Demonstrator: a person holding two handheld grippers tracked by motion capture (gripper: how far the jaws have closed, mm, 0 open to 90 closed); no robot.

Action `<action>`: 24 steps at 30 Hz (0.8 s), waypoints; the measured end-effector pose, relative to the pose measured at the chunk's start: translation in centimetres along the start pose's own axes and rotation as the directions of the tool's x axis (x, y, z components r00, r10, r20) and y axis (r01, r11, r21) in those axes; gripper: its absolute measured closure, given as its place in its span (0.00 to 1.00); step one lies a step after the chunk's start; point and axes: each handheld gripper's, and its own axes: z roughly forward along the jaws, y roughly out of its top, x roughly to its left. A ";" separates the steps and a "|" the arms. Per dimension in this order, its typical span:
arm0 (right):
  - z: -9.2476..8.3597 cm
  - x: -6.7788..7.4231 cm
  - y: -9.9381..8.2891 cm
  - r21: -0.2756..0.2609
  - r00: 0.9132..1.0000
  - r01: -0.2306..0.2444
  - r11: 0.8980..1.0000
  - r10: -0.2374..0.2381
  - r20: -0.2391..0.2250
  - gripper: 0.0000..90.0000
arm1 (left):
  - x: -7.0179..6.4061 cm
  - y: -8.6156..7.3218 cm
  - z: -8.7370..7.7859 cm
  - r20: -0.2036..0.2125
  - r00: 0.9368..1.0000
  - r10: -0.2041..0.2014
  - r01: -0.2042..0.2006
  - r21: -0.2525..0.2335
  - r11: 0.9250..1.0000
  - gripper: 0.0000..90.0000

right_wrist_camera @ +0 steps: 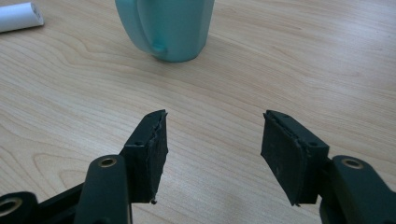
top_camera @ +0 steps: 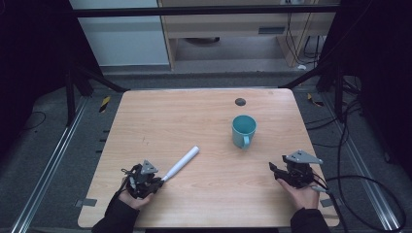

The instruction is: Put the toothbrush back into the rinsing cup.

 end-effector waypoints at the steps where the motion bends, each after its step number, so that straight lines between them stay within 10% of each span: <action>1: 0.0 0.0 0.0 -0.001 1.000 -0.001 1.000 0.001 0.000 0.45 | 0.0 0.0 0.0 -0.001 1.000 -0.005 0.005 -0.001 1.000 0.88; 24: 0.2 0.0 0.0 0.014 1.000 0.010 1.000 -0.010 -0.001 0.45 | 1.7 0.5 -0.4 0.013 1.000 0.009 -0.009 0.012 1.000 0.84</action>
